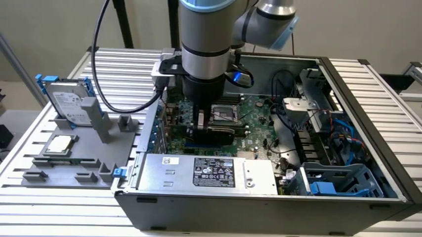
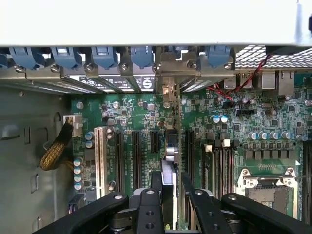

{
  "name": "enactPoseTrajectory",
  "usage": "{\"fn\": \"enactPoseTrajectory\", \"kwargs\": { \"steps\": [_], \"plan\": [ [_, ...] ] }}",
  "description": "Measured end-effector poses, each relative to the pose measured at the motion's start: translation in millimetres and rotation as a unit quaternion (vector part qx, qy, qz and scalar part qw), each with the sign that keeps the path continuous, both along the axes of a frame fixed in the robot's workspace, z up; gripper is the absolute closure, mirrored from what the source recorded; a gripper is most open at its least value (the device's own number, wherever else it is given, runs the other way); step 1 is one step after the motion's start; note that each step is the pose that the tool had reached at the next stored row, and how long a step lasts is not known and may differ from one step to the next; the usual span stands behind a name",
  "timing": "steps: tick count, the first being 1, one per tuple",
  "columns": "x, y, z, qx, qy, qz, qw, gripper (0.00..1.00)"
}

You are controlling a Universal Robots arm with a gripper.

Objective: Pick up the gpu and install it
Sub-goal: 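Insert the gpu into the slot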

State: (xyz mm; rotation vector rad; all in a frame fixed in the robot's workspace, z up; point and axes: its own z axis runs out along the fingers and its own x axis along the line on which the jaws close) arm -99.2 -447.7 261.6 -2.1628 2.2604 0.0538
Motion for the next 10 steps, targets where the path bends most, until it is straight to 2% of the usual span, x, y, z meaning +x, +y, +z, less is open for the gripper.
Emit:
{"fn": "enactPoseTrajectory", "kwargs": {
  "steps": [4, 10],
  "plan": [
    [-0.1, -0.1, -4.4, -0.0007, 0.0004, 0.0, 1.0, 1.0],
    [0.0, 0.1, -5.0, 0.0002, 0.0006, 0.0, 1.0, 1.0]
  ]
}}
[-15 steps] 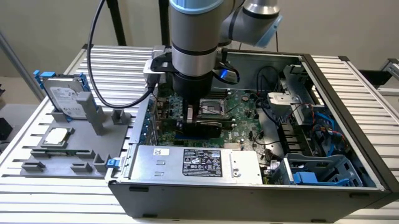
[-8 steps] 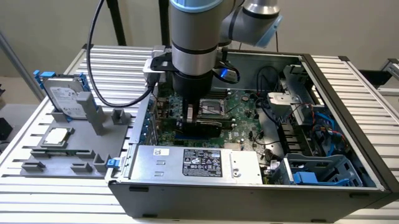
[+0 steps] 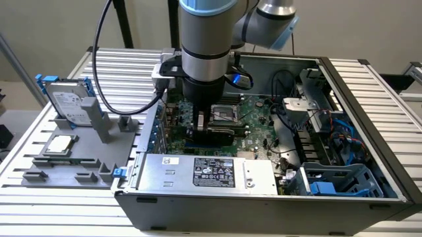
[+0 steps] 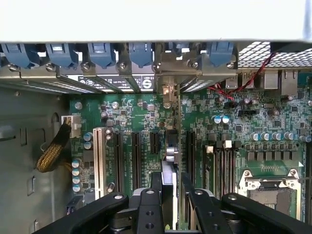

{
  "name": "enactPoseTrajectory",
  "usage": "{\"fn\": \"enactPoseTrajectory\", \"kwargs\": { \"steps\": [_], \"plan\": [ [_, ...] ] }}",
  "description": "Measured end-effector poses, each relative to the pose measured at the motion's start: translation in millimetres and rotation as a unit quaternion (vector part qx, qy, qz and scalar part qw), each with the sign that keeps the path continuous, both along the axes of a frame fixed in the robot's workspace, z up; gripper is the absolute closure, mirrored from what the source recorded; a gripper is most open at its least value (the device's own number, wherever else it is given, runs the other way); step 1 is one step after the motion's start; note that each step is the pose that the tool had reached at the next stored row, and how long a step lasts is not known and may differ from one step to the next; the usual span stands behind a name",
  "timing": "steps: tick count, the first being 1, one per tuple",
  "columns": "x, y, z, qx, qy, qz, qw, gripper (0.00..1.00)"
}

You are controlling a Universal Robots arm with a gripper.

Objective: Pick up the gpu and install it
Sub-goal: 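Insert the gpu into the slot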

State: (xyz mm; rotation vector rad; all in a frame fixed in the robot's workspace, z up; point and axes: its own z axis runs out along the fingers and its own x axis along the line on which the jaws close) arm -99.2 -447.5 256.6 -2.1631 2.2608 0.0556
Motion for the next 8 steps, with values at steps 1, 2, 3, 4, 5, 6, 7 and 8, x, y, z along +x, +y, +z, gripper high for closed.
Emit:
{"fn": "enactPoseTrajectory", "kwargs": {
  "steps": [1, 2, 3, 4, 5, 6, 7, 8],
  "plan": [
    [0.0, 0.0, 0.5, 0.0001, 0.0001, 0.0, 1.0, 1.0],
    [0.0, 0.1, 1.2, 0.0002, 0.0001, 0.0, 1.0, 1.0],
    [0.0, 0.0, 2.2, 0.0, 0.0003, 0.0, 1.0, 1.0],
    [0.0, 0.0, 3.2, -0.0001, 0.0005, 0.0, 1.0, 1.0],
    [0.0, 0.0, 4.0, -0.0001, 0.0006, 0.0, 1.0, 1.0],
    [0.0, 0.0, 4.2, -0.0001, 0.0007, 0.0, 1.0, 1.0],
    [0.0, 0.0, 4.2, -0.0001, 0.0007, 0.0, 1.0, 1.0],
    [0.0, 0.0, 4.2, -0.0001, 0.0008, 0.0, 1.0, 1.0]
  ]
}}
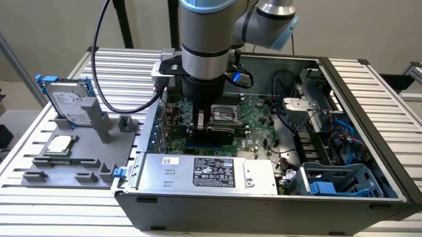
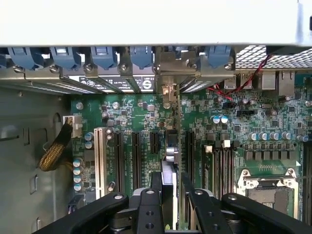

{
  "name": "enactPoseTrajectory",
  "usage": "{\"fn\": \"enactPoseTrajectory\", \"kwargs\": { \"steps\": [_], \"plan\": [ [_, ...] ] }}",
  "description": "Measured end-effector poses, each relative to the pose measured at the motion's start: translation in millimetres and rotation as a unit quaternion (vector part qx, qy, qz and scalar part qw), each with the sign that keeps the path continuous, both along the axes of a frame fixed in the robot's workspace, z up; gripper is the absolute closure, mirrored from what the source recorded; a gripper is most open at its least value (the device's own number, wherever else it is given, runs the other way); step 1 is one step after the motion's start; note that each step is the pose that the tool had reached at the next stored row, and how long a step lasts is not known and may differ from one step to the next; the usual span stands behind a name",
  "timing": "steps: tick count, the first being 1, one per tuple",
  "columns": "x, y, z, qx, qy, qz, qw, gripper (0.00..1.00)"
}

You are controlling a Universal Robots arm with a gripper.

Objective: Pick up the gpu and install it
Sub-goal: 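Insert the gpu into the slot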

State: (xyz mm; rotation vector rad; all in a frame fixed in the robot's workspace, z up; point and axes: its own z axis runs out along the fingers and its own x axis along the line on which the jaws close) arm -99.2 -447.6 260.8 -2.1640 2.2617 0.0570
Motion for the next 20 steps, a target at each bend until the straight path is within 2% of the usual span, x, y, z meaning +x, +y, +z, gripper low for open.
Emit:
{"fn": "enactPoseTrajectory", "kwargs": {
  "steps": [11, 17, 20],
  "plan": [
    [0.0, 1.0, -2.2, 0.0002, 0.0006, 0.0, 1.0, 1.0],
    [-0.1, 1.0, -3.8, 0.0001, 0.003, -0.003, 1.0, 1.0],
    [0.0, 1.0, -4.8, 0.0001, 0.0055, -0.007, 1.0, 1.0]
  ]
}}
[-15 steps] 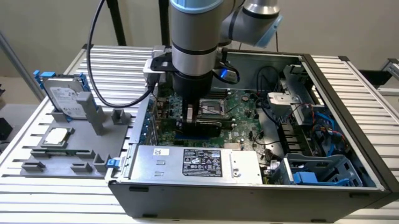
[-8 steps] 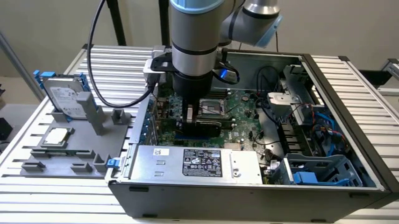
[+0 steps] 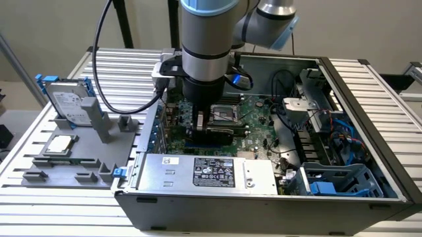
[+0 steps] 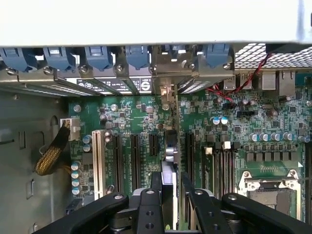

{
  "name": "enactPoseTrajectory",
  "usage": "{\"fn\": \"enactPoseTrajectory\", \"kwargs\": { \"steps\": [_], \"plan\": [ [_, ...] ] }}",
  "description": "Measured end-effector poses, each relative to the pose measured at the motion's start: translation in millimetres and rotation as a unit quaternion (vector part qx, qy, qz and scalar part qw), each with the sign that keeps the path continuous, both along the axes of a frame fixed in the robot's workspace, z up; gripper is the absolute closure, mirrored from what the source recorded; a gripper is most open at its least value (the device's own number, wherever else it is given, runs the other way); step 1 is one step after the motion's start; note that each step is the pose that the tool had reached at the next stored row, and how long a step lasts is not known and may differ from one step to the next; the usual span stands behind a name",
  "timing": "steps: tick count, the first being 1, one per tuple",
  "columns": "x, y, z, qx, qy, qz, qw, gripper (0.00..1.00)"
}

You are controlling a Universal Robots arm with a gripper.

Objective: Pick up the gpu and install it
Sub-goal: 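Insert the gpu into the slot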

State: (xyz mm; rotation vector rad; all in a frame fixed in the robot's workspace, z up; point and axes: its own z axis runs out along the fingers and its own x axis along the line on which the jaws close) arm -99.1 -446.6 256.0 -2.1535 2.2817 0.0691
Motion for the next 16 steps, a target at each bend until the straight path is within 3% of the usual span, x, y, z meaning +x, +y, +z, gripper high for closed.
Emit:
{"fn": "enactPoseTrajectory", "kwargs": {
  "steps": [10, 16],
  "plan": [
    [3.0, 0.0, -0.8, 0.0001, 0.0103, -0.007, 0.9999, 1.0],
    [3.9, 0.4, -0.8, 0.0, 0.0109, -0.007, 0.9999, 1.0]
  ]
}}
